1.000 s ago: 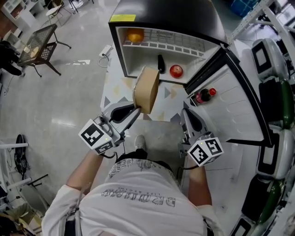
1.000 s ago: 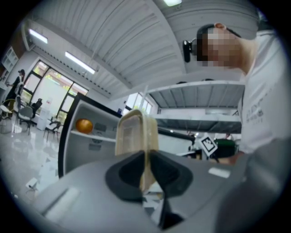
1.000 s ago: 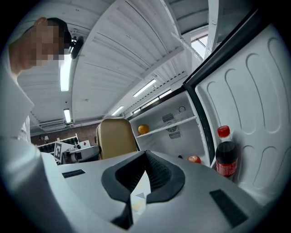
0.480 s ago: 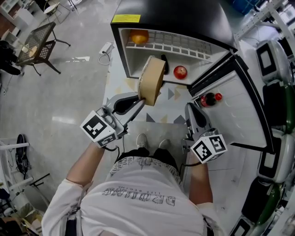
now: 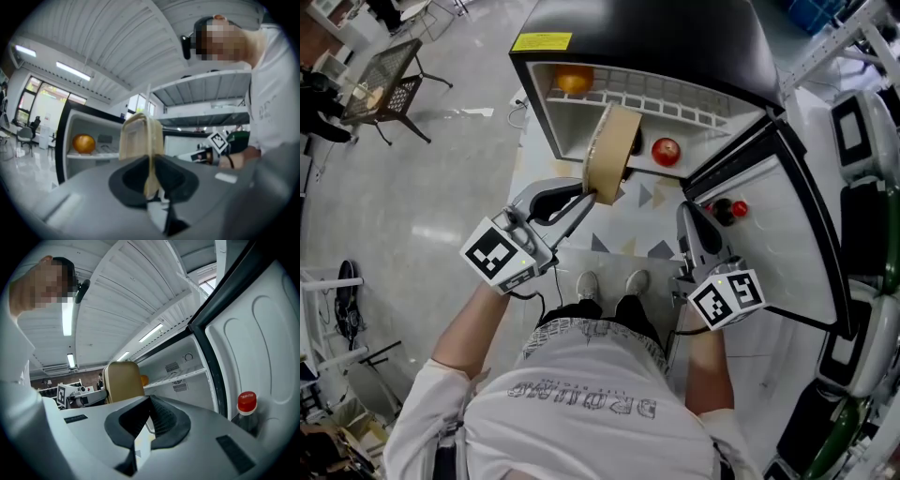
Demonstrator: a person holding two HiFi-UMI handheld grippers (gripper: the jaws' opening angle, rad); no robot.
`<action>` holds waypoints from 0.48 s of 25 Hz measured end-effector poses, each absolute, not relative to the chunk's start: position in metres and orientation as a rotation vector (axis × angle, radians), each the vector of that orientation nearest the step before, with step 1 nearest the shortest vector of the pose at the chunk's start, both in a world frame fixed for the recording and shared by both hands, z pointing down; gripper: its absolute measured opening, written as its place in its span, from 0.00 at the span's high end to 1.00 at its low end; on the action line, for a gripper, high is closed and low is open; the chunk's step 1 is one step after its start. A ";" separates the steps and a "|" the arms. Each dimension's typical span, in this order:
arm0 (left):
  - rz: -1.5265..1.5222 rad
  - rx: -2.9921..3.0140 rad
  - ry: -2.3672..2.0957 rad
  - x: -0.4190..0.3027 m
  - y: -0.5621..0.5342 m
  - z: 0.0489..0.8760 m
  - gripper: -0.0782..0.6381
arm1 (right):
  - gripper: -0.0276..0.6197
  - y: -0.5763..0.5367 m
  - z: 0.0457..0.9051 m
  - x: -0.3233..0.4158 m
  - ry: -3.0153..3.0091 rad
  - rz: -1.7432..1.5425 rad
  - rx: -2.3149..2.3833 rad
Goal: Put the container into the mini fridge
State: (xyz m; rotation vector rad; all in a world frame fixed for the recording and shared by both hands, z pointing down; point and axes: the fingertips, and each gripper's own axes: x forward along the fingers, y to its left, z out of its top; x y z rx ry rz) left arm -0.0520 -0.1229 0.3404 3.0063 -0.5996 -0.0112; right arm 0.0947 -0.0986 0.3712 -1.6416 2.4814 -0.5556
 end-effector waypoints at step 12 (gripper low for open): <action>0.495 3.321 -0.822 -0.004 -0.140 0.326 0.83 | 0.95 -0.116 0.369 0.122 2.529 -0.585 -1.493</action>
